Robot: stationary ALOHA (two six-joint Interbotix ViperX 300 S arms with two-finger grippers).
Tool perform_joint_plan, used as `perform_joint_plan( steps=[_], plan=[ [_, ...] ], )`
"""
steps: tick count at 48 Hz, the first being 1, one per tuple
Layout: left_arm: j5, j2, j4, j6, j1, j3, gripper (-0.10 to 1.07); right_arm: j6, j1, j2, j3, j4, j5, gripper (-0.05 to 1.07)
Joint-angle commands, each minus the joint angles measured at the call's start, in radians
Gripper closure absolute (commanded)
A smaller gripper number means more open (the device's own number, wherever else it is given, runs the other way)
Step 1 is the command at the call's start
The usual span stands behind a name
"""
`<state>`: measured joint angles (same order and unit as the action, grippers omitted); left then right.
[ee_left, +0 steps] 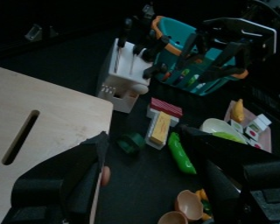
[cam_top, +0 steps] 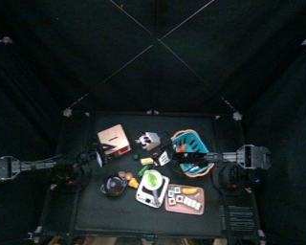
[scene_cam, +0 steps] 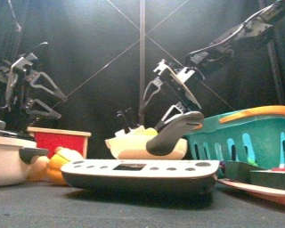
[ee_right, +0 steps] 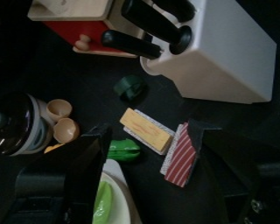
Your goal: Grab cleaver
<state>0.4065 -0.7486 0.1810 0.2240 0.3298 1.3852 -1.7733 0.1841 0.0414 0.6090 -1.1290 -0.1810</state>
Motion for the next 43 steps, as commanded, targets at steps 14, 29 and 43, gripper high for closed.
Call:
perform_joint_plan(
  steps=[14, 29, 43],
  plan=[
    [0.006, 0.023, -0.086, -0.003, -0.023, -0.133, -0.01, -0.002, 0.005, 0.129, 0.041, -0.129, 0.005, 0.03],
    [0.006, 0.241, -0.155, -0.04, 0.083, -0.354, -0.01, 0.003, 0.009, 0.17, 0.081, -0.262, 0.005, 0.03],
    [-0.103, 0.431, -0.224, -0.156, 0.213, -0.476, -0.01, 0.005, -0.017, 0.192, 0.124, -0.344, -0.005, 0.03]
  ],
)
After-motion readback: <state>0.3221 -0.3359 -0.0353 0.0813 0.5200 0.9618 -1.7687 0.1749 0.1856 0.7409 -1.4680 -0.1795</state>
